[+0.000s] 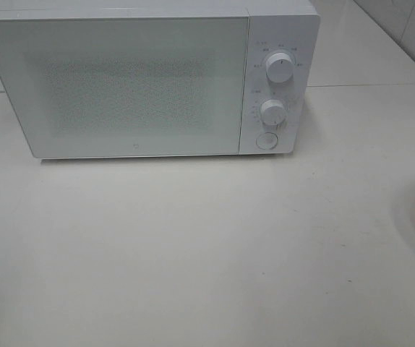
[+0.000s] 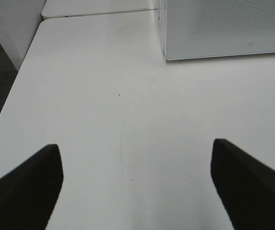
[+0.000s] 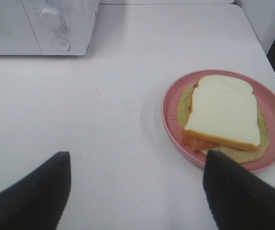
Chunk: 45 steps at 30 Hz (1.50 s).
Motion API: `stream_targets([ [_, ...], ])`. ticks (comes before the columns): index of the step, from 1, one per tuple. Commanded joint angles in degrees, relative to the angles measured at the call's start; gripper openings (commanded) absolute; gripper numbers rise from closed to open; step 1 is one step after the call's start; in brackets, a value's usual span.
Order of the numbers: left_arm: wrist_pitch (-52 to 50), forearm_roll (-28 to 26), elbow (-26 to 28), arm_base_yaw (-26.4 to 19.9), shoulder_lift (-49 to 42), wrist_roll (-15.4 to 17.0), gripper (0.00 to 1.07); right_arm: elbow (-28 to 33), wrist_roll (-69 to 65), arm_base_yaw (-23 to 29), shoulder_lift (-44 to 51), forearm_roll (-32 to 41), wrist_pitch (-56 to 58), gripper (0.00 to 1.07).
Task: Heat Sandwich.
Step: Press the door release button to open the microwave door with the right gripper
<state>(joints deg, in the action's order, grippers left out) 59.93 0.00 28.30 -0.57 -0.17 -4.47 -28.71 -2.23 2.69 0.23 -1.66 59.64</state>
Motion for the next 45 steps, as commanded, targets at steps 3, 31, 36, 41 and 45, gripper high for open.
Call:
stream_targets([
  [3,-0.7,0.0,-0.1,-0.1,-1.7,0.1,0.78,-0.1,-0.5,0.2,1.5,-0.3,-0.2,0.74],
  [31,-0.6,0.0,-0.1,-0.1,-1.4,0.1,0.78,-0.1,-0.5,0.2,1.5,-0.3,-0.2,0.74],
  [36,-0.6,0.0,-0.1,-0.1,-1.4,0.1,0.78,-0.1,-0.5,0.2,1.5,-0.3,-0.2,0.74],
  [41,-0.6,0.0,-0.1,-0.1,-1.4,0.1,0.78,-0.1,-0.5,0.2,1.5,-0.3,-0.2,0.74],
  [45,-0.6,0.0,-0.1,-0.1,-1.4,0.1,0.78,-0.1,-0.5,0.2,1.5,-0.3,-0.2,0.74],
])
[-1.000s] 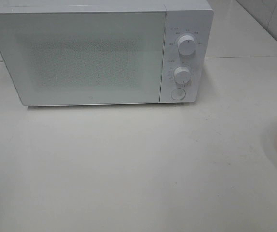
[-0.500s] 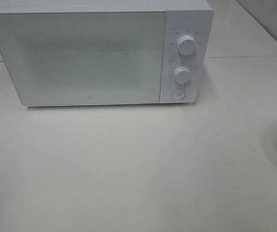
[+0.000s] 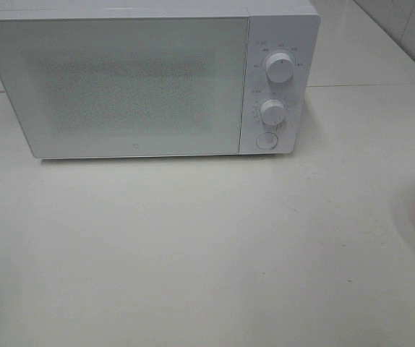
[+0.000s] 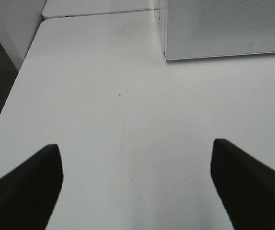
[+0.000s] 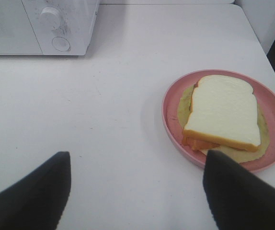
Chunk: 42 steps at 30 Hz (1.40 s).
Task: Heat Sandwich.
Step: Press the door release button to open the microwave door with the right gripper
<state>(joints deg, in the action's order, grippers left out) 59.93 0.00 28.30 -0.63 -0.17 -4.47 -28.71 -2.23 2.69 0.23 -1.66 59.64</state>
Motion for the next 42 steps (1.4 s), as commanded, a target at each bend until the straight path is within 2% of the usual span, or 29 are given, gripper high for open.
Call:
stream_targets([
  [1,-0.6,0.0,-0.1,0.0,-1.4,0.1,0.78,-0.1,-0.5,0.2,1.5,-0.3,-0.2,0.74],
  [20,-0.6,0.0,-0.1,0.0,-1.4,0.1,0.78,-1.1,-0.4,0.2,1.5,0.9,-1.5,0.74],
  [30,-0.6,0.0,-0.1,0.0,-1.4,0.1,0.78,-0.1,-0.5,0.2,-0.9,-0.2,-21.5,0.74],
  [42,-0.6,0.0,-0.1,0.0,-1.4,0.1,0.78,0.1,-0.4,0.2,-17.6,-1.3,-37.9,0.74],
])
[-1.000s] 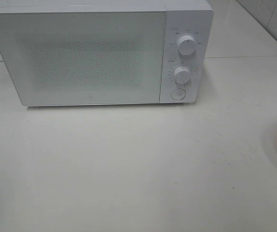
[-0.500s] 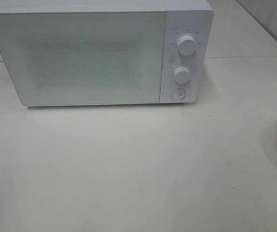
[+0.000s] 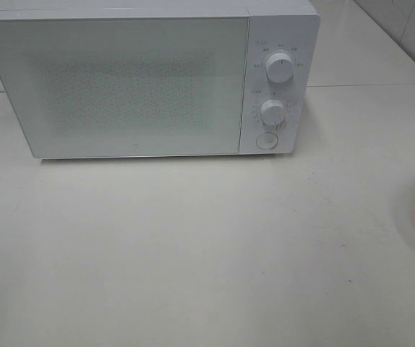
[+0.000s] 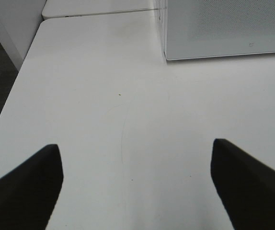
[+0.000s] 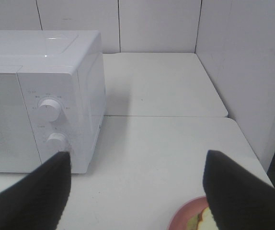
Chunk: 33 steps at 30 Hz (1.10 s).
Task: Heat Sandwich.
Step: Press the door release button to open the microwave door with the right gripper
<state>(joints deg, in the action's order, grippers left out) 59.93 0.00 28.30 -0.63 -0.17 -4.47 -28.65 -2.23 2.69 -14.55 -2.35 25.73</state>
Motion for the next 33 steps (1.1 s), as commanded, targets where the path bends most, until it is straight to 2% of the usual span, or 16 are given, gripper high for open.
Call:
stream_targets([
  [1,-0.6,0.0,-0.1,0.0,-1.4,0.1,0.78,0.1,-0.4,0.2,-4.4,-0.6,-5.3,0.74],
  [7,-0.6,0.0,-0.1,0.0,-1.4,0.1,0.78,0.1,-0.4,0.2,-12.0,-0.5,-11.5,0.73],
  [12,-0.6,0.0,-0.1,0.0,-1.4,0.1,0.78,0.1,-0.4,0.2,-18.8,-0.5,-19.3,0.65],
  [16,-0.6,0.0,-0.1,0.0,-1.4,0.1,0.78,0.1,-0.4,0.2,-24.9,-0.5,-27.4,0.5],
  [17,-0.6,0.0,-0.1,0.0,-1.4,0.1,0.78,0.1,-0.4,0.2,-24.9,-0.5,-27.4,0.5],
  [18,-0.6,0.0,-0.1,0.0,-1.4,0.1,0.78,0.1,-0.5,0.2,-26.9,-0.5,-30.0,0.42],
  [21,-0.6,0.0,-0.1,0.0,-1.4,0.1,0.78,0.1,-0.7,0.2,-30.0,-0.5,-33.9,0.31],
  [22,-0.6,0.0,-0.1,0.0,-1.4,0.1,0.78,0.1,-0.7,0.2,-30.0,-0.5,-33.9,0.31],
  [26,-0.6,0.0,-0.1,0.0,-1.4,0.1,0.78,0.1,-0.7,0.2,-35.2,-0.5,-38.6,0.09],
  [27,-0.6,0.0,-0.1,0.0,-1.4,0.1,0.78,0.1,-0.7,0.2,-35.2,-0.5,-38.6,0.09],
  [30,-0.6,0.0,-0.1,0.0,-1.4,0.1,0.78,0.1,-1.5,0.2,-37.8,-0.1,-40.4,0.0],
  [33,-0.6,0.0,-0.1,0.0,-1.4,0.1,0.78,0.1,-2.9,0.2,-40.1,0.2,-42.2,0.0],
])
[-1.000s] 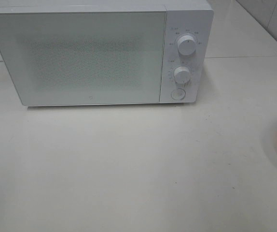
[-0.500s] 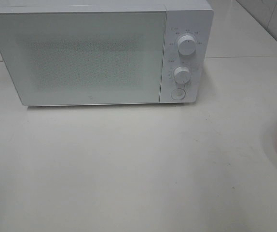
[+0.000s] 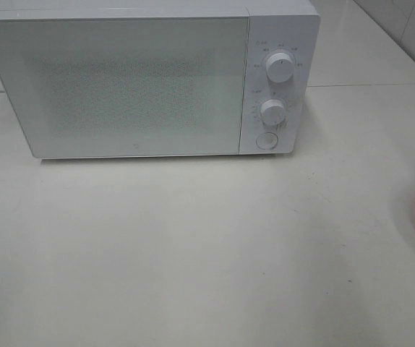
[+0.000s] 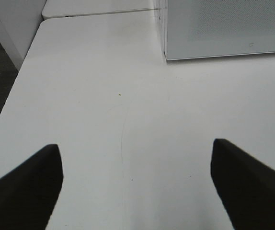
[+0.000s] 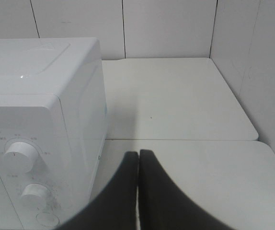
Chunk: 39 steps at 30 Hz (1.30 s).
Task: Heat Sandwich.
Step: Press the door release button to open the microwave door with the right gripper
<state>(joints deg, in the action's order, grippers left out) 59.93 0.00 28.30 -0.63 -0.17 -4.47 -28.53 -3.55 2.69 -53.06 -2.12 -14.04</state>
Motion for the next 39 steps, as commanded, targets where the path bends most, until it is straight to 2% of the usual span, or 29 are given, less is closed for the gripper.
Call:
stream_targets([
  [1,-0.6,0.0,-0.1,0.0,-1.4,0.1,0.78,-0.1,-2.0,0.2,-2.3,0.0,-3.2,0.0],
  [13,-0.6,0.0,-0.1,0.0,-1.4,0.1,0.78,0.0,-9.4,0.4,-13.4,-0.1,-9.9,0.0],
  [24,-0.6,0.0,-0.1,0.0,-1.4,0.1,0.78,0.0,-14.3,10.7,-25.1,0.4,-15.7,0.0],
  [30,-0.6,0.0,-0.1,0.0,-1.4,0.1,0.78,0.0,-26.4,15.6,-33.5,1.7,-22.7,0.0],
  [39,-0.6,0.0,-0.1,0.0,-1.4,0.1,0.78,0.0,-46.3,17.5,-43.0,0.5,-30.3,0.0],
])
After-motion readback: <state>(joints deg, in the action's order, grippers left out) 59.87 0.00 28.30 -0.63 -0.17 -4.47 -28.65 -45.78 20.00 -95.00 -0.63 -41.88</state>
